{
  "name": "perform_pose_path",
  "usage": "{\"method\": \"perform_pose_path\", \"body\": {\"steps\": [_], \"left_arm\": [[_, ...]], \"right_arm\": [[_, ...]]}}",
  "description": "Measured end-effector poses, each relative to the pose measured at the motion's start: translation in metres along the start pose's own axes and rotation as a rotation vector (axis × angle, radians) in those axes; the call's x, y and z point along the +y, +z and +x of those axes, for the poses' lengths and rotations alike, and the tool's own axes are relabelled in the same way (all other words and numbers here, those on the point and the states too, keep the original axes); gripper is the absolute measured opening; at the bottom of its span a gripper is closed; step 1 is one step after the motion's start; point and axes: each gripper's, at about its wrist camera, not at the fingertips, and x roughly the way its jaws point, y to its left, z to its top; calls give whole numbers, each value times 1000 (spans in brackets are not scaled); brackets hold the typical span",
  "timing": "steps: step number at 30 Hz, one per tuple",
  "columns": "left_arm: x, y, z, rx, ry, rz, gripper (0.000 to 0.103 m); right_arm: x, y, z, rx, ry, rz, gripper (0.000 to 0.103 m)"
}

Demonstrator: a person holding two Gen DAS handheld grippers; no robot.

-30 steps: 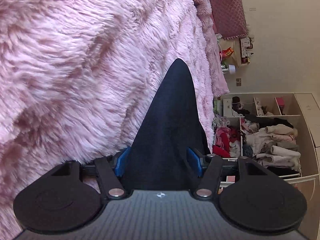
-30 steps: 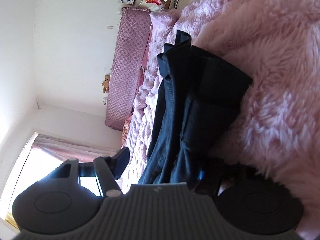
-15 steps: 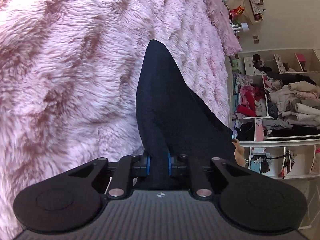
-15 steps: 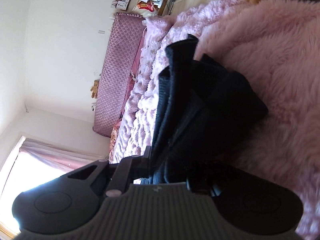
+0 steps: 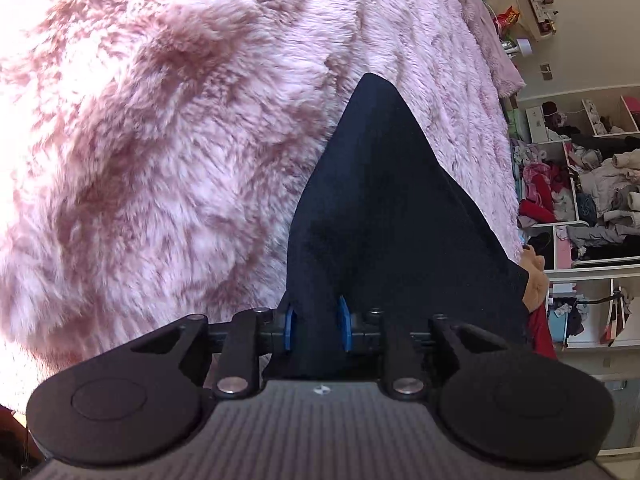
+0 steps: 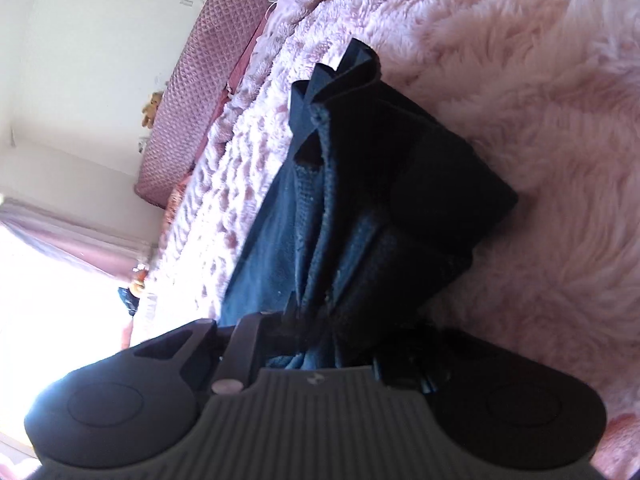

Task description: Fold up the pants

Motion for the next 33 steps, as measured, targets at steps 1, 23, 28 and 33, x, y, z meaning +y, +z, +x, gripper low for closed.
{"method": "perform_pose_path", "body": {"steps": [1, 23, 28, 33], "left_arm": [[1, -4, 0, -25, -9, 9, 28], [-172, -101, -35, -831, 270, 356, 25], [-184, -133, 29, -719, 233, 488, 0], [-192, -169, 70, -672, 232, 620, 0]], "right_arm": [[0, 1, 2, -8, -3, -7, 9], [18, -10, -12, -172, -72, -217, 48], [19, -9, -10, -185, -84, -270, 43], [19, -9, -10, -186, -113, -303, 37]]}}
